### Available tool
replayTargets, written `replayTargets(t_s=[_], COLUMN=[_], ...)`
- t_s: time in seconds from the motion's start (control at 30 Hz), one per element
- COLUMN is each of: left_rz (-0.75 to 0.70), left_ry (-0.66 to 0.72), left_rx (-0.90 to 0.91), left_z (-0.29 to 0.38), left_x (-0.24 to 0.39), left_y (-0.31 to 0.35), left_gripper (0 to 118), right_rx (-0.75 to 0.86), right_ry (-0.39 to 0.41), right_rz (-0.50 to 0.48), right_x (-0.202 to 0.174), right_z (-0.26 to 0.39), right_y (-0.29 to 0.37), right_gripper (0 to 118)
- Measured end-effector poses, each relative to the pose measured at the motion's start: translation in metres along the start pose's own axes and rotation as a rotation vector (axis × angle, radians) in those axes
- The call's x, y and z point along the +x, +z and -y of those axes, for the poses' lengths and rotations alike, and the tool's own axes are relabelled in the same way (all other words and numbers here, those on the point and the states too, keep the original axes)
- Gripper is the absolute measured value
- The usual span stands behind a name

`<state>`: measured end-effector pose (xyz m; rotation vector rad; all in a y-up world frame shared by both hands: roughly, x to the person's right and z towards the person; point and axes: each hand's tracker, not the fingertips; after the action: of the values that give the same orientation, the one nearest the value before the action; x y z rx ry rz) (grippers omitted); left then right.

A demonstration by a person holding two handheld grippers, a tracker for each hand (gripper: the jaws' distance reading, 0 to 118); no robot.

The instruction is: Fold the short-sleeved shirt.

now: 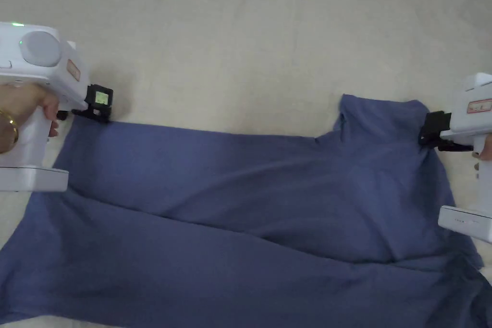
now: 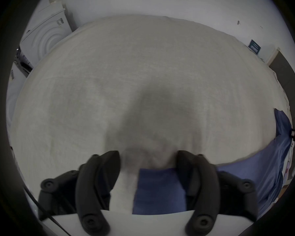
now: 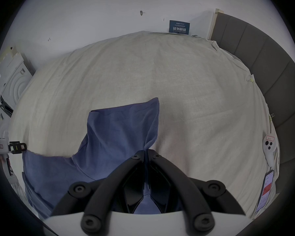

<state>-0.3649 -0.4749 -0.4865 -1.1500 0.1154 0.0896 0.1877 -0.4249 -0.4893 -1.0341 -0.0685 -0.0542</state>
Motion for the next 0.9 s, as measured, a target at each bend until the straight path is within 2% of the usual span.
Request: replayTargets(t_s=[0.03, 0.07, 0.1, 0.23, 0.33, 0.47, 0.6, 0.9], left_rz=[0.021, 0.015, 0.042, 0.045, 0.065, 0.102, 0.127, 0.203], left_ry=[-0.002, -0.029, -0.053, -0.021, 0.018, 0.034, 0.036, 0.036], left_rx=[-0.003, 0.008, 0.021, 0.048, 0.139, 0.235, 0.285, 0.368], left_z=[0.000, 0.000, 0.001, 0.002, 0.006, 0.017, 0.033, 0.102], left_x=[0.001, 0.005, 0.007, 0.006, 0.002, -0.008, -0.021, -0.043], left_y=[0.000, 0.005, 0.009, 0.015, 0.037, 0.073, 0.109, 0.168], left_gripper=[43, 26, 0, 0, 0, 0, 0, 0], right_rx=[-0.004, -0.006, -0.006, -0.004, 0.013, 0.054, 0.105, 0.180], right_ry=[0.005, 0.007, 0.006, -0.011, -0.009, -0.037, -0.029, -0.061], right_rz=[0.003, 0.004, 0.005, 0.002, 0.007, -0.005, -0.006, -0.044], right_x=[0.000, 0.000, 0.000, 0.002, 0.003, 0.007, 0.010, 0.041], right_z=[0.000, 0.001, 0.001, 0.002, 0.001, 0.001, 0.008, 0.074], right_y=[-0.001, -0.002, -0.002, -0.001, 0.009, 0.034, 0.068, 0.148], right_gripper=[2, 2, 2, 2, 2, 2, 2, 2])
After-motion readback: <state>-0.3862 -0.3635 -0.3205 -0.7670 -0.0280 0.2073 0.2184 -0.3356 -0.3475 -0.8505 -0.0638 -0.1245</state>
